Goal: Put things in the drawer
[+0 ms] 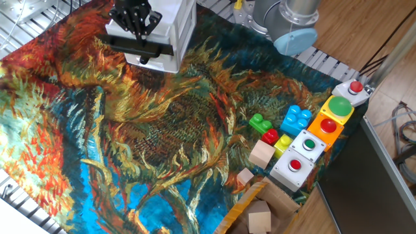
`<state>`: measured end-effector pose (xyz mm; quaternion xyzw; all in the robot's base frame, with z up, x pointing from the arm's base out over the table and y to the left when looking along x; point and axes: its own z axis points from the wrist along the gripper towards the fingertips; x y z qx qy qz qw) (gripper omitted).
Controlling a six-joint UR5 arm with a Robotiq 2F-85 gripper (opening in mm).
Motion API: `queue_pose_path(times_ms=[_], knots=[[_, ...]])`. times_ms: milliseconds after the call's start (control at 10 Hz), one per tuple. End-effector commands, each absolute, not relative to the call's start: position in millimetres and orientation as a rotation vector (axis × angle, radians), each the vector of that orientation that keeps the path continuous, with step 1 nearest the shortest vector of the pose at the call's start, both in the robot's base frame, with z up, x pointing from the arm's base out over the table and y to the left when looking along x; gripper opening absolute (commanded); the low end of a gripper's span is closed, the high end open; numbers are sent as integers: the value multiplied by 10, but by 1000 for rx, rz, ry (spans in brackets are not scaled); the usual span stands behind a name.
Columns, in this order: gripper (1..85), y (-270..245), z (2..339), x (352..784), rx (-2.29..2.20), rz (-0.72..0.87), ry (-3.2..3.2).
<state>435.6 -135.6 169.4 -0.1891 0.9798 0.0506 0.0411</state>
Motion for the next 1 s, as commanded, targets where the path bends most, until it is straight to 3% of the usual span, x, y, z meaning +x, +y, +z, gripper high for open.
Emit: queue_pose_path(times_ms=[0,600,900], knots=[[13,-1412,1747,4178,-595,181,3016],[13,-1575,1760,3812,-693,198,3059],[13,-1531,1838,3920,-694,181,3072]])
